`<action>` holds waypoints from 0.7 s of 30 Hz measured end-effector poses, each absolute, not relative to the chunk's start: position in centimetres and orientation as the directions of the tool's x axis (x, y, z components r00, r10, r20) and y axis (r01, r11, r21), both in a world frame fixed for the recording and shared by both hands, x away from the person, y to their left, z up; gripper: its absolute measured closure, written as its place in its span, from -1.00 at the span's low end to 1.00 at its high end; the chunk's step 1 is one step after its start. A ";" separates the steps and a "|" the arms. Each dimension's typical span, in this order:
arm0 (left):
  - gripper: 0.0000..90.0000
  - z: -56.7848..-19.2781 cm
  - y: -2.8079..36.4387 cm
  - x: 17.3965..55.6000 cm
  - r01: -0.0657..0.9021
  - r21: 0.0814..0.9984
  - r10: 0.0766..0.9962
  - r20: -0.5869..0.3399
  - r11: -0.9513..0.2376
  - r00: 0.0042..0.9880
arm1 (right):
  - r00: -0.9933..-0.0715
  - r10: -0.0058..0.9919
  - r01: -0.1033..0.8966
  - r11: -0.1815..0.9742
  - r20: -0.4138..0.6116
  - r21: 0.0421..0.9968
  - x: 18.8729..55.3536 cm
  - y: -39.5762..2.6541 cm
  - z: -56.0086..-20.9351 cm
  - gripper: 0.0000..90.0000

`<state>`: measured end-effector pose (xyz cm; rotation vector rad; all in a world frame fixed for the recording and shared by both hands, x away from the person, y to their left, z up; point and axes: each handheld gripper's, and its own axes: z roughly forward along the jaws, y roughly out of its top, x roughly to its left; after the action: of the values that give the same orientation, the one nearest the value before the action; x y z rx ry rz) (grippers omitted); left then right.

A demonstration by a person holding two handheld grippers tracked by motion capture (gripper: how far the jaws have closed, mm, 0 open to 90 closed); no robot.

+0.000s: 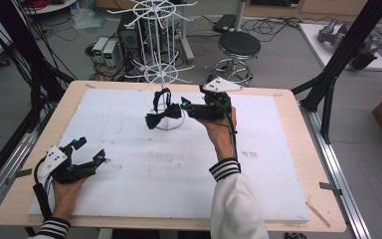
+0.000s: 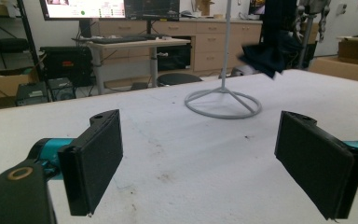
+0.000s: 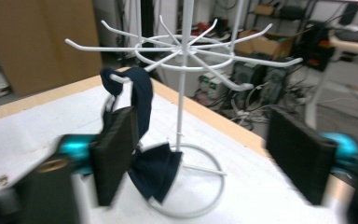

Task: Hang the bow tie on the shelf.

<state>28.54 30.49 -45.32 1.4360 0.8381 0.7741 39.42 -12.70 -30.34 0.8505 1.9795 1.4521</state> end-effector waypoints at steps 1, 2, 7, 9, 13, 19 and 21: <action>-0.66 -45.3 30.5 28.5 0.042 0.999 0.858 -0.026 0.005 0.513 | -0.657 0.752 0.174 0.221 -0.054 0.960 39.4 -12.7 -30.3 -0.66; -0.66 -45.3 30.5 28.5 0.041 0.999 0.858 -0.024 0.003 0.513 | -0.652 0.756 0.167 0.215 -0.056 0.962 38.9 -13.0 -30.4 -0.74; -0.66 -45.3 30.5 28.5 0.041 0.999 0.857 -0.024 0.003 0.515 | -0.645 0.760 0.125 0.197 -0.071 0.972 36.0 -15.4 -30.9 -0.76; -0.66 -45.3 30.5 28.5 0.039 0.999 0.857 -0.021 0.001 0.515 | -0.643 0.761 0.104 0.202 -0.089 0.974 34.8 -16.5 -31.5 -0.76; -0.66 -45.3 30.4 28.4 0.029 1.000 0.859 -0.016 0.001 0.512 | -0.614 0.783 0.091 0.197 -0.101 0.976 32.5 -19.1 -32.9 -0.76; -0.66 -45.3 30.4 28.4 0.029 1.000 0.858 -0.017 0.003 0.513 | -0.568 0.815 0.079 0.193 -0.115 0.978 29.6 -23.0 -36.2 -0.76; -0.66 -45.4 30.5 28.4 0.029 1.000 0.859 -0.018 0.004 0.512 | -0.562 0.820 0.069 0.171 -0.103 0.983 28.7 -24.2 -37.5 -0.76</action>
<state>28.42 30.45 -45.35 1.4280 0.8280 0.7840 28.68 -24.18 -37.52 0.8439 1.7893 1.4500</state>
